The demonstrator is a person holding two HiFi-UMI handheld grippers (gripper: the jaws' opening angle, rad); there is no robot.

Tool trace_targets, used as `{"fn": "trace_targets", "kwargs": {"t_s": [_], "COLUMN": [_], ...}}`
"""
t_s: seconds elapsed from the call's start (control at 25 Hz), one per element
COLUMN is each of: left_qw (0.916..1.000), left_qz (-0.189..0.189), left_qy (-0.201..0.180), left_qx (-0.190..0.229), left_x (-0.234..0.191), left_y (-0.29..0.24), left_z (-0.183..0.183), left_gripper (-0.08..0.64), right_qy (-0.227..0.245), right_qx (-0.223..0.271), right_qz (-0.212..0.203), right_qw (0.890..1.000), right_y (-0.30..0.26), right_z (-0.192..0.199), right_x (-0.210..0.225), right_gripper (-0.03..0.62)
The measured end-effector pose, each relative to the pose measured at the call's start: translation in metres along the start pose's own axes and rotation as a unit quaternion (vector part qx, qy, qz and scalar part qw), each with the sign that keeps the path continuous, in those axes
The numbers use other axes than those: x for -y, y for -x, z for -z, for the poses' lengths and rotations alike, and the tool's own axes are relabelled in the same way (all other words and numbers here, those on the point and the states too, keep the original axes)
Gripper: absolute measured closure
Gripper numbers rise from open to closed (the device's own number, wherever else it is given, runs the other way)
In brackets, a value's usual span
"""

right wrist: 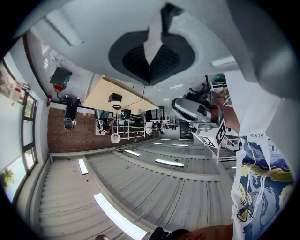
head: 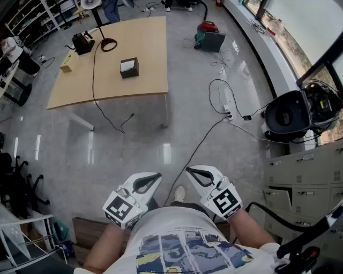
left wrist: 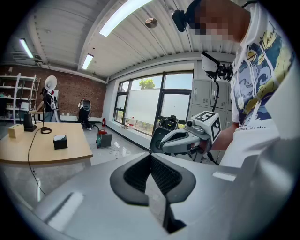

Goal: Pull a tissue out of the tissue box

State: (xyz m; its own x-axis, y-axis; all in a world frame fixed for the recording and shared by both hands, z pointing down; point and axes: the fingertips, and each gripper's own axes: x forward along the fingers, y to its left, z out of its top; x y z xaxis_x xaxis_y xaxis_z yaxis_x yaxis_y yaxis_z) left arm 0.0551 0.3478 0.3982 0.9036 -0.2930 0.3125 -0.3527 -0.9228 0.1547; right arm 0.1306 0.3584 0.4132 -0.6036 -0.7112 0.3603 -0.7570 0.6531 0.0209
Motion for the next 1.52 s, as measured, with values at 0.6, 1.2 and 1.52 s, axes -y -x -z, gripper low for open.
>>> {"fn": "trace_targets", "kwargs": {"t_s": [0.6, 1.2, 1.52], "left_qw": [1.0, 0.9993, 0.9997], "left_qz": [0.003, -0.032, -0.012], "left_qy": [0.006, 0.019, 0.021], "left_qx": [0.005, -0.011, -0.008], "left_x": [0.002, -0.029, -0.113], "left_y": [-0.021, -0.023, -0.024], "left_z": [-0.009, -0.004, -0.001], "left_gripper": [0.557, 0.557, 0.557], "right_qy": [0.008, 0.011, 0.013], "right_qx": [-0.006, -0.024, -0.039], "right_qz": [0.0, -0.027, -0.016], "right_qw": [1.0, 0.999, 0.999], "right_y": [0.007, -0.02, -0.102], "right_z": [0.008, 0.015, -0.003], "right_x": [0.012, 0.02, 0.045], "right_gripper": [0.594, 0.589, 0.578]}}
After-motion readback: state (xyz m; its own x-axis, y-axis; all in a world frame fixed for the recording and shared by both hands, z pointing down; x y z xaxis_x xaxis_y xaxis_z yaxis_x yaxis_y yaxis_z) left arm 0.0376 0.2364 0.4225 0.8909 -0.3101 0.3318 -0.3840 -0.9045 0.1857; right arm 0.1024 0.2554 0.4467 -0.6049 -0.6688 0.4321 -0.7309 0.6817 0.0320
